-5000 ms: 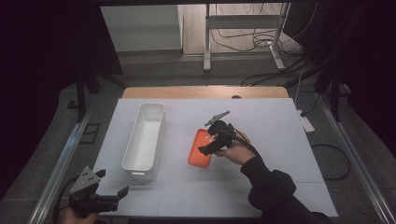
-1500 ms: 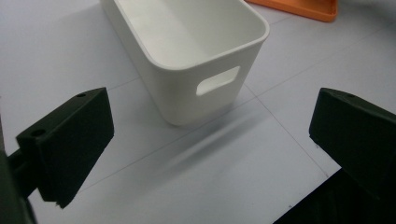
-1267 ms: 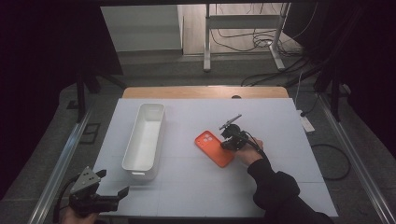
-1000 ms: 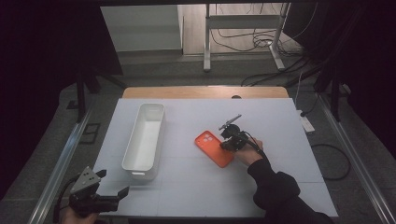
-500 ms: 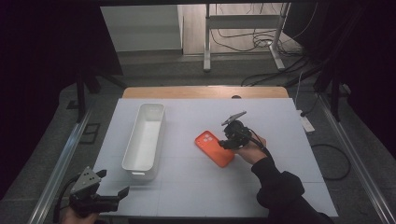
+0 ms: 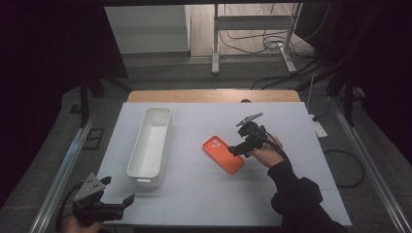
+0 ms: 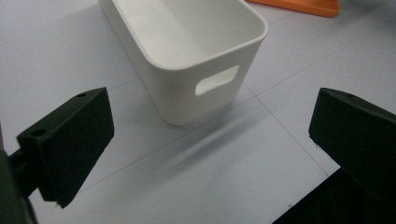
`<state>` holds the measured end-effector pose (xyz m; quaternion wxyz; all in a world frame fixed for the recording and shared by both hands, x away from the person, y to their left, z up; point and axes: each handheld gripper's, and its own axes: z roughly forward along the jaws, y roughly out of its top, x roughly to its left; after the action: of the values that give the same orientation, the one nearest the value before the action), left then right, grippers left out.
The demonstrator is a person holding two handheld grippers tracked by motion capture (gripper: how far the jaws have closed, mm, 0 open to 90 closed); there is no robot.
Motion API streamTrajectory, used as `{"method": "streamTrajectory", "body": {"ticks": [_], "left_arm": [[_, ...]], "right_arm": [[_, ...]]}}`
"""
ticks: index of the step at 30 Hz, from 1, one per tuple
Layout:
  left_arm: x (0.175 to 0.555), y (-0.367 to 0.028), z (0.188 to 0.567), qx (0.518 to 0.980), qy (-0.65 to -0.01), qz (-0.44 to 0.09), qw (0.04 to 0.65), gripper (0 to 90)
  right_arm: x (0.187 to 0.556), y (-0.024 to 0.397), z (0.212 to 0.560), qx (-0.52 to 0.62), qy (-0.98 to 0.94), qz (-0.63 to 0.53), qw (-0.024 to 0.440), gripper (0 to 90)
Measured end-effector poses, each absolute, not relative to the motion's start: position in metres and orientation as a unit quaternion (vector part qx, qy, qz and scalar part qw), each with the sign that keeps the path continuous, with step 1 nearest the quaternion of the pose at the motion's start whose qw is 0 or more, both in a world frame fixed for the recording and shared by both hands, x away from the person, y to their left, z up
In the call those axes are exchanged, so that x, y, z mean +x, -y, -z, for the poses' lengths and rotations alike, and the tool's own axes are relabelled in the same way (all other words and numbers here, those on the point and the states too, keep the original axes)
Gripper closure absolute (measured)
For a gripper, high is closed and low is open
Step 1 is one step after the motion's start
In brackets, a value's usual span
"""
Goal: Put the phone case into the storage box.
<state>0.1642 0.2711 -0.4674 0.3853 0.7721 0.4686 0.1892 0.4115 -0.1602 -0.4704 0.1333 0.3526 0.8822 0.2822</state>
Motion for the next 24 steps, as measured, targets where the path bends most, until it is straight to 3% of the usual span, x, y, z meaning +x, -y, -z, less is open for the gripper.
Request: {"method": "streamTrajectory", "body": {"ticks": [8,20,24], "left_arm": [[0.164,-0.271,0.467,0.772,-0.468,-0.189,0.385,0.7],[0.164,-0.271,0.467,0.773,-0.468,-0.189,0.385,0.7],[0.164,-0.271,0.467,0.773,-0.468,-0.189,0.385,0.7]], "right_arm": [[0.413,0.160,0.483,0.349,-0.896,-0.253,0.106,0.0],[0.414,0.154,0.503,0.346,-0.904,-0.223,0.117,0.0],[0.417,0.154,0.508,0.358,-0.903,-0.216,0.094,0.0]]}}
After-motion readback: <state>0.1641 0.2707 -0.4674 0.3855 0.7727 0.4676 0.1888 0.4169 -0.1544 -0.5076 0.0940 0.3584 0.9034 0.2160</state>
